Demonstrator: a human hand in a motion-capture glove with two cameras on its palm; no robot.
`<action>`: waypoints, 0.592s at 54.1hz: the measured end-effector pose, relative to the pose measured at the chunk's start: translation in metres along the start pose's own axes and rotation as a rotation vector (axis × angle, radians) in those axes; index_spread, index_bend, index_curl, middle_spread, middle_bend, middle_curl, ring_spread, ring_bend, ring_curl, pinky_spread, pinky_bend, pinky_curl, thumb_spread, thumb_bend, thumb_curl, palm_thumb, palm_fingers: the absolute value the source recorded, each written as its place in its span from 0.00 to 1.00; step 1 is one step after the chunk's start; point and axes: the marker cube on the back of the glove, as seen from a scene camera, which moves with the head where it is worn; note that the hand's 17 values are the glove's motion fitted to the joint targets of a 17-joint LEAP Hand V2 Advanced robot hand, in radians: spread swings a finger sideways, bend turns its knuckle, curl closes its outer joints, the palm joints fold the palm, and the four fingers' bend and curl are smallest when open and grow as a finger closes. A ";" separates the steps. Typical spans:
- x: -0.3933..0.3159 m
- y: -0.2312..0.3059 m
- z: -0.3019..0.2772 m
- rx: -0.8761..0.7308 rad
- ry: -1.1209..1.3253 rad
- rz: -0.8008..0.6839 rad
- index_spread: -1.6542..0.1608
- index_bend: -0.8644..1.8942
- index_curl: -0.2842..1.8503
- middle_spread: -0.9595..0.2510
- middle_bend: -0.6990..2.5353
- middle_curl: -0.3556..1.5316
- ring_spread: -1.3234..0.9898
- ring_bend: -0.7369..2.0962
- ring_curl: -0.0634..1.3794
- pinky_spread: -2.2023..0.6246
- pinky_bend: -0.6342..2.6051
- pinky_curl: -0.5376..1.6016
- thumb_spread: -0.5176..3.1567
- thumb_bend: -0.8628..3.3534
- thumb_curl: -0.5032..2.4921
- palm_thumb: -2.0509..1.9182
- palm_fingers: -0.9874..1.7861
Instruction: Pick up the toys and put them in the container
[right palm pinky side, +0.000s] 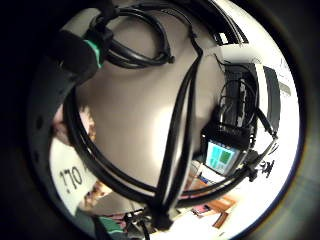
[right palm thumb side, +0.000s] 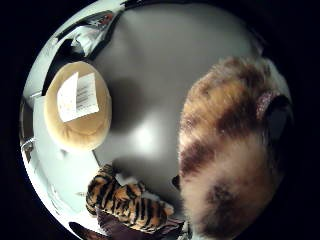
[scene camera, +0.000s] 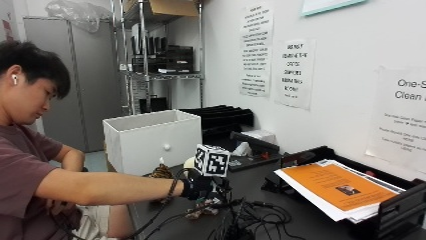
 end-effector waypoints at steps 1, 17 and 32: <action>0.000 0.000 -0.001 -0.014 0.008 -0.001 0.75 0.54 0.36 0.58 0.54 0.57 0.40 0.65 0.40 0.75 0.30 0.35 0.44 0.24 0.35 0.65 0.63; -0.012 0.009 -0.017 -0.103 0.034 -0.024 0.73 0.61 0.45 0.52 0.56 0.64 0.39 0.69 0.45 0.72 0.34 0.38 0.42 0.23 0.39 0.65 0.59; -0.027 0.016 -0.067 -0.055 -0.112 -0.064 0.72 0.56 0.51 0.50 0.58 0.70 0.39 0.74 0.49 0.66 0.51 0.47 0.38 0.21 0.42 0.65 0.73</action>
